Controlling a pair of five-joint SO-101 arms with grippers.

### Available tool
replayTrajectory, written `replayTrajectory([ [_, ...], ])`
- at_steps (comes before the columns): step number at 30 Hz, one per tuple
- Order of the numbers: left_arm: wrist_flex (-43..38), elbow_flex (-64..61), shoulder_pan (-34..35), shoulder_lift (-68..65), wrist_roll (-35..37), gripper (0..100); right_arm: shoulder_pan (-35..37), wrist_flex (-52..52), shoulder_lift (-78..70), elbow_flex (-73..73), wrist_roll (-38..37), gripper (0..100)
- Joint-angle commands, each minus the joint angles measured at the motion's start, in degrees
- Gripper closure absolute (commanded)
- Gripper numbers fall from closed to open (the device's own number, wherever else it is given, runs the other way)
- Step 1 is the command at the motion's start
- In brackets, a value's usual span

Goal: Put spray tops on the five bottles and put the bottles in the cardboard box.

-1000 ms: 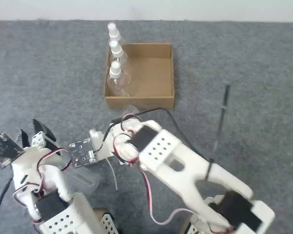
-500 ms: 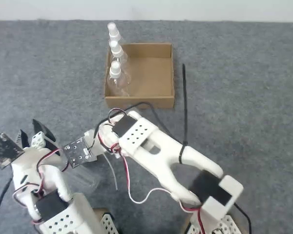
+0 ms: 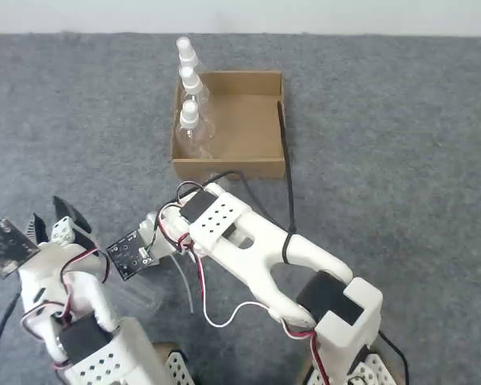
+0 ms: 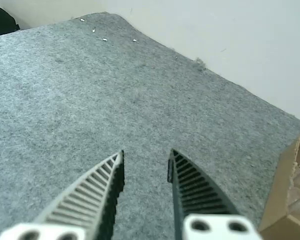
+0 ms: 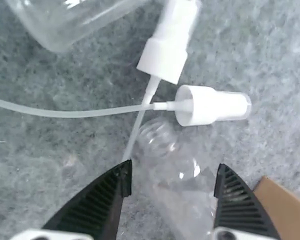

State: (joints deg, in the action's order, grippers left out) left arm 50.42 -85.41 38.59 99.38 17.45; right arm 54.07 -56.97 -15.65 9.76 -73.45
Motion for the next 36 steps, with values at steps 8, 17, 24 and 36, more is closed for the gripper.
replayTrajectory([
  [8,-2.0,3.6,-0.4,1.2,0.4,86,-3.5,-0.4,-2.3,-2.6,-0.5,77.2],
  [17,-2.0,3.6,-0.4,1.2,0.4,86,-4.4,-0.8,-2.2,-2.5,-0.3,87.7],
  [24,-2.0,3.6,-0.4,1.2,0.4,86,-4.4,-1.5,-2.2,-2.5,-0.2,90.9],
  [36,-2.1,3.5,-0.4,1.2,0.4,86,-4.5,-3.1,4.2,-2.3,11.4,91.0],
])
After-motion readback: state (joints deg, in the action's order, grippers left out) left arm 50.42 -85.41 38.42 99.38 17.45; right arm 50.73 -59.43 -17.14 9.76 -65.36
